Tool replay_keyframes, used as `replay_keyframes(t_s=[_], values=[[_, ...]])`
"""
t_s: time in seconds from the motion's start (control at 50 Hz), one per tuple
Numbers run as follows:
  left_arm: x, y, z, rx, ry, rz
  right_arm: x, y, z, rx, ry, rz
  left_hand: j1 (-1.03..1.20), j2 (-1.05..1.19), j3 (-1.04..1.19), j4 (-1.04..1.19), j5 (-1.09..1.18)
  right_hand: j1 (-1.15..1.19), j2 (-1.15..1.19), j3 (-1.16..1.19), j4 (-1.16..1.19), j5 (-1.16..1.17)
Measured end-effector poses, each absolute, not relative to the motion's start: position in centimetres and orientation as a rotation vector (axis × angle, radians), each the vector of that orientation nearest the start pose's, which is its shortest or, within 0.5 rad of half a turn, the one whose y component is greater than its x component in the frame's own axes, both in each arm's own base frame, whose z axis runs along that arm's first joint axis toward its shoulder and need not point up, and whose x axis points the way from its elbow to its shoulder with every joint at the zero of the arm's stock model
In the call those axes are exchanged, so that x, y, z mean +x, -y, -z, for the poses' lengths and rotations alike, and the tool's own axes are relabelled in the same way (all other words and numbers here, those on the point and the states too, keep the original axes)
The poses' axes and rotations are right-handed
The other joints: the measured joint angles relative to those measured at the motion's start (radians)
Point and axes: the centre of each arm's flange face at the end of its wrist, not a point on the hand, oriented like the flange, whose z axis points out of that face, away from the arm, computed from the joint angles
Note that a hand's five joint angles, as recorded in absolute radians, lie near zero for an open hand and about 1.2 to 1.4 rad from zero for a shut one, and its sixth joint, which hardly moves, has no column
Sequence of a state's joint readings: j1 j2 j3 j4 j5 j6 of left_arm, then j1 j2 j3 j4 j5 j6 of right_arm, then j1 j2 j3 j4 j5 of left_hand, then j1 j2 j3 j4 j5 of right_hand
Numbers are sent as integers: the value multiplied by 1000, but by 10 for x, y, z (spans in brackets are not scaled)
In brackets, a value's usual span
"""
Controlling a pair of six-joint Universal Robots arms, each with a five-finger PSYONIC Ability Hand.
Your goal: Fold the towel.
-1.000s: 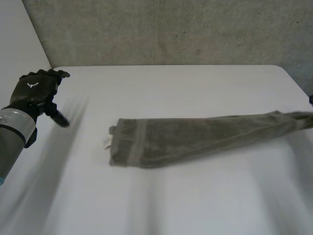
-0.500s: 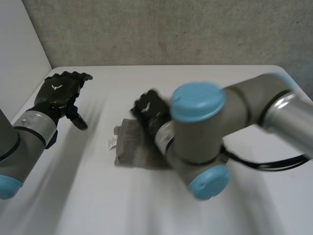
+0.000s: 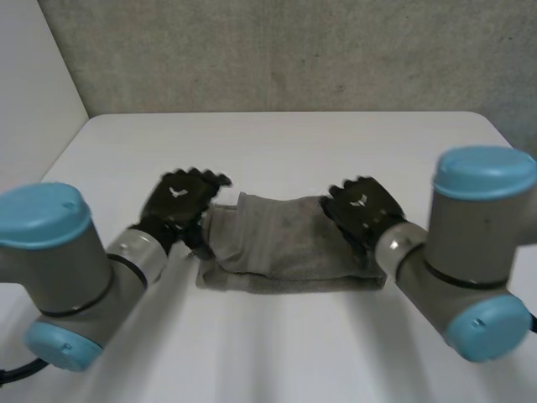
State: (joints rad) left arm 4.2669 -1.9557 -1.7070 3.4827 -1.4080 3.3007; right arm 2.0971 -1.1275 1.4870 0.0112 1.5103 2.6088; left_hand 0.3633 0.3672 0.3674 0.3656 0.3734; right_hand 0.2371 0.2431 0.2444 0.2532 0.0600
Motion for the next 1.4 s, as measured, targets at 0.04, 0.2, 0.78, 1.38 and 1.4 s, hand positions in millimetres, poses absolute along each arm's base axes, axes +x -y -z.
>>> replay_keyframes(t_s=[0.04,0.2,0.78,1.38,1.4], values=[[-290,246,-162,1055,-2494,2143,286,239,-175,-1319,-2207,1740,53,46,47,49,46,-1,0,0,0,0],[-304,231,-132,1331,-2415,2011,264,232,-154,-1273,-2228,1791,187,176,187,188,172,-4,0,0,0,0],[-292,214,-139,1321,-2342,1962,264,232,-137,-1129,-2250,1755,935,965,1016,1000,979,295,279,284,273,300],[-280,205,-134,1297,-2368,1904,250,248,-121,-1133,-2336,1740,228,219,213,224,196,1002,1062,1081,1078,1089],[-280,205,-137,1294,-2361,1914,249,247,-122,-1144,-2340,1736,205,195,193,203,174,1002,1062,1081,1078,1089]])
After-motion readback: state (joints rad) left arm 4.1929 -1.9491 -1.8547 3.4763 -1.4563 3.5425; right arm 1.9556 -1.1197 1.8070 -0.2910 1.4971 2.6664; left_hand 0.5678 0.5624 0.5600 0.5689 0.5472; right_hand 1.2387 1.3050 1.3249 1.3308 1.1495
